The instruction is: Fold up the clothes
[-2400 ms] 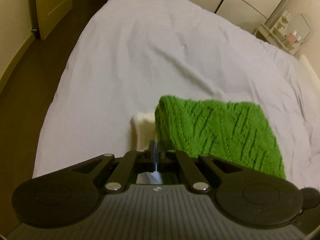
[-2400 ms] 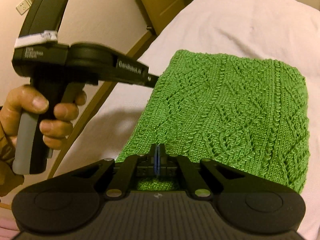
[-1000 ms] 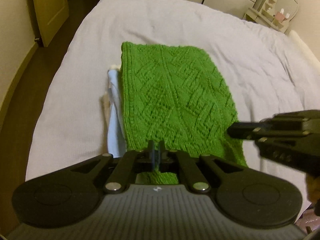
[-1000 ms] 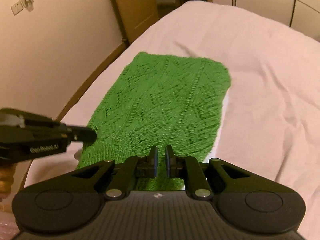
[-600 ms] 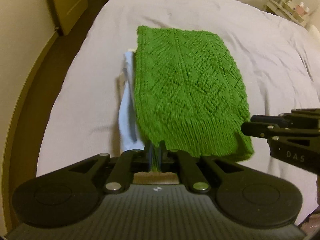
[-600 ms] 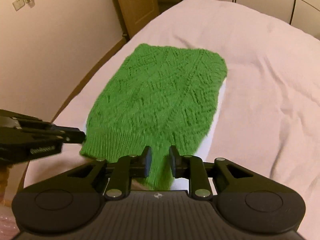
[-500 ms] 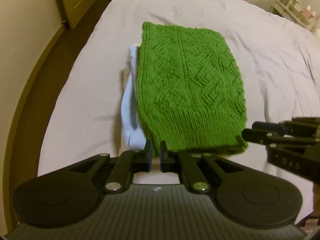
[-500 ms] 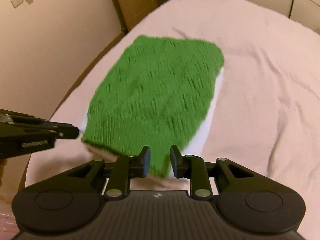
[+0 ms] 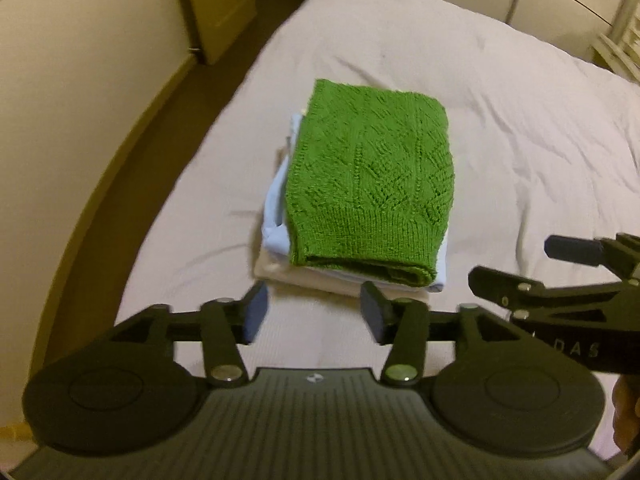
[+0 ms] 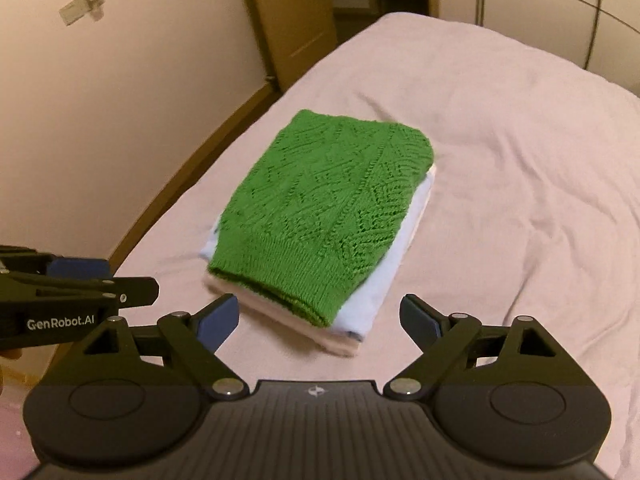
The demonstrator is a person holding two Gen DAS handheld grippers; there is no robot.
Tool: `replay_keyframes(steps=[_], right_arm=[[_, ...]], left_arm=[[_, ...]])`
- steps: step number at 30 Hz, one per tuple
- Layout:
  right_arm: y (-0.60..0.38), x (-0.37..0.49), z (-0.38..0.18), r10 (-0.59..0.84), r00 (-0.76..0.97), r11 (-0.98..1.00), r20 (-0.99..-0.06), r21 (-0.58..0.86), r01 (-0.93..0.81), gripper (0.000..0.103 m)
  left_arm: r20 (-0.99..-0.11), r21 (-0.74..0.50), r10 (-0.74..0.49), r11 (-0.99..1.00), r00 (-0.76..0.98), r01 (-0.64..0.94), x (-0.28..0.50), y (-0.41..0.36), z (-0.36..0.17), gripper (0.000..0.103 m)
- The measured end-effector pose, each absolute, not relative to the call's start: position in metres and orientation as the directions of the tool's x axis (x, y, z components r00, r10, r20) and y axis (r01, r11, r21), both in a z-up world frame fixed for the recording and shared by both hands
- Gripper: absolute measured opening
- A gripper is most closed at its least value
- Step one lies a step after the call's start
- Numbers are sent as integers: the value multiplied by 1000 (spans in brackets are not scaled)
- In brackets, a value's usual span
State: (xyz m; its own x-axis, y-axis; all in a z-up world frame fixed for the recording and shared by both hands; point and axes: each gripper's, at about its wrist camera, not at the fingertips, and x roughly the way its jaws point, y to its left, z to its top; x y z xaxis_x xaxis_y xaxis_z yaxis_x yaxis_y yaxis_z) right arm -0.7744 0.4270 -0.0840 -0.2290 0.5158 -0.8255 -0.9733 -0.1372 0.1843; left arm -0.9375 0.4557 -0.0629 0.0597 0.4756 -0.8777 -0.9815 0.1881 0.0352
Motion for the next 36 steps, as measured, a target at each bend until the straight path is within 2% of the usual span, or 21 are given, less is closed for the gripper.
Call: replay_keyframes(steps=[2, 8, 13, 22, 27, 36], right_arm=[[421, -767, -79, 512, -242, -163, -824, 183, -970, 90], [399, -731, -62, 500, -313, -254, -807, 209, -944, 90], [386, -694, -42, 497, -376, -322, -782, 236, -917, 90], [364, -642, -12, 511, -433, -396, -742, 244, -885, 90], [356, -622, -6, 514, -436, -414, -739, 231, -880, 90], [352, -598, -11, 485, -451, -430, -749, 245, -869, 91]], left_arm=[[-870, 62, 492, 139, 15, -988, -930, 443, -55, 68], [-849, 109, 519, -10, -98, -994, -896, 399, -29, 83], [-826, 91, 549, -96, -130, -991, -863, 355, -8, 87], [-797, 70, 577, -210, -181, -975, -813, 300, 19, 102], [-782, 100, 576, -261, -238, -960, -793, 283, 26, 102], [-817, 21, 542, -312, -196, -950, -779, 268, 15, 102]])
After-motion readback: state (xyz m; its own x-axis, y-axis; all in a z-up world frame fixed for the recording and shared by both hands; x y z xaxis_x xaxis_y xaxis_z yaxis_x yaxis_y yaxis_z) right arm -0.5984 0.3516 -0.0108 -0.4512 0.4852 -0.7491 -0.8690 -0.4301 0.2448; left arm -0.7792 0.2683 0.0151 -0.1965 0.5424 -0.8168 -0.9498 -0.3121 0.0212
